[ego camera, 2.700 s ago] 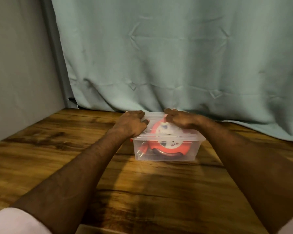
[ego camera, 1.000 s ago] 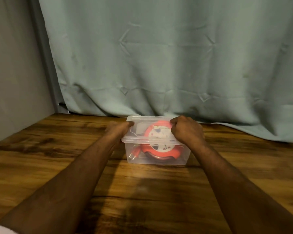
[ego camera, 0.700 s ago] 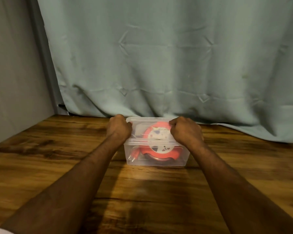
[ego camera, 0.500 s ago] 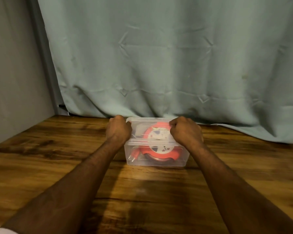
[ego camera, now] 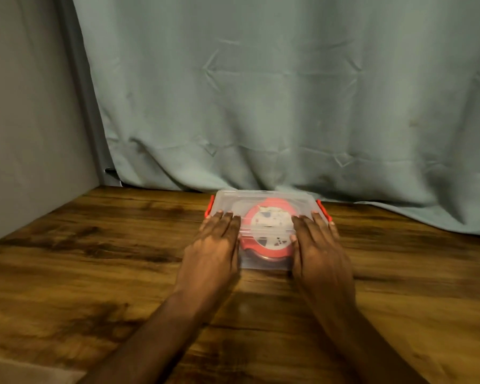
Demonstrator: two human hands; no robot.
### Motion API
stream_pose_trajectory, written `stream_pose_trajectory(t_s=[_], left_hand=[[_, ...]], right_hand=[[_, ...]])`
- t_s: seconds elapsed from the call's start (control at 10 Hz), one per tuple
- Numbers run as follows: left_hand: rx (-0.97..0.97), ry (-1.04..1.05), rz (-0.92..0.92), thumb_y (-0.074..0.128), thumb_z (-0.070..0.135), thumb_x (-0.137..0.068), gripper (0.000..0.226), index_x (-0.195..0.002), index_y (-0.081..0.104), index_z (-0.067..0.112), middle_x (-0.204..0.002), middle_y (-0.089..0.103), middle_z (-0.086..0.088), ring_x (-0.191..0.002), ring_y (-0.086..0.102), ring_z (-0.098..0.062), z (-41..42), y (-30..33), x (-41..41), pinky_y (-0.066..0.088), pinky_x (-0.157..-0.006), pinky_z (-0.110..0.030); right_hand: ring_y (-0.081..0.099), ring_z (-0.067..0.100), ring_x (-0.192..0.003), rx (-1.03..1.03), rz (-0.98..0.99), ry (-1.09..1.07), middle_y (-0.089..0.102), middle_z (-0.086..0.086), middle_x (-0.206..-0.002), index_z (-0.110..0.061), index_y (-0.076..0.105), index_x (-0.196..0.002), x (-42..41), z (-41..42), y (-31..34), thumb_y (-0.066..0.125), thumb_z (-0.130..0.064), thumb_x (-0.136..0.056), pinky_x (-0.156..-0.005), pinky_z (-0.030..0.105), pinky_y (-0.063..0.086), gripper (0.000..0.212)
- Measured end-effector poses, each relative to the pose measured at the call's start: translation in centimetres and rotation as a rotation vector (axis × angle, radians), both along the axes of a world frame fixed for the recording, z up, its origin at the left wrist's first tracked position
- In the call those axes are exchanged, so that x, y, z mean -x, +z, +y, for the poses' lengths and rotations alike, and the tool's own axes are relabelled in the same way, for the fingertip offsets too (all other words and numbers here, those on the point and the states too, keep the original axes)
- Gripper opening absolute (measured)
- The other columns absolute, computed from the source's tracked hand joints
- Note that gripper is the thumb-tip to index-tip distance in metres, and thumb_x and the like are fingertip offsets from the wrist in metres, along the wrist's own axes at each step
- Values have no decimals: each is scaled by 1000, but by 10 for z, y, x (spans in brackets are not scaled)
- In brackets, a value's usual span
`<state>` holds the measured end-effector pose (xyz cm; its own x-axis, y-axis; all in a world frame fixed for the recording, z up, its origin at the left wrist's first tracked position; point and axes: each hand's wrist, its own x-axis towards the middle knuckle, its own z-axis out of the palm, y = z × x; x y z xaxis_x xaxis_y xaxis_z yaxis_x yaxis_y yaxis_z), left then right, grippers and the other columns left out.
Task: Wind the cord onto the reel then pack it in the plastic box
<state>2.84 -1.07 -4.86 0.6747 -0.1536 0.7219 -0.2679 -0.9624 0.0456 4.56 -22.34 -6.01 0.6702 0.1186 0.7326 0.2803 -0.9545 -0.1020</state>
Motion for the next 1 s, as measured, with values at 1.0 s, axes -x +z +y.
stream_pose_trajectory(t_s=[1.0], left_hand=[[140,-15,78,35,44,-107,63,-162,25,13,-170,25,-6,-159,16,-19,19,101,-126,11,-127,-35]], right_hand=[[32,30,-151,-104,143,4,43,17,-158,-7,45,-150,-121,7,133,35,-38,-108,-121,44,29,53]])
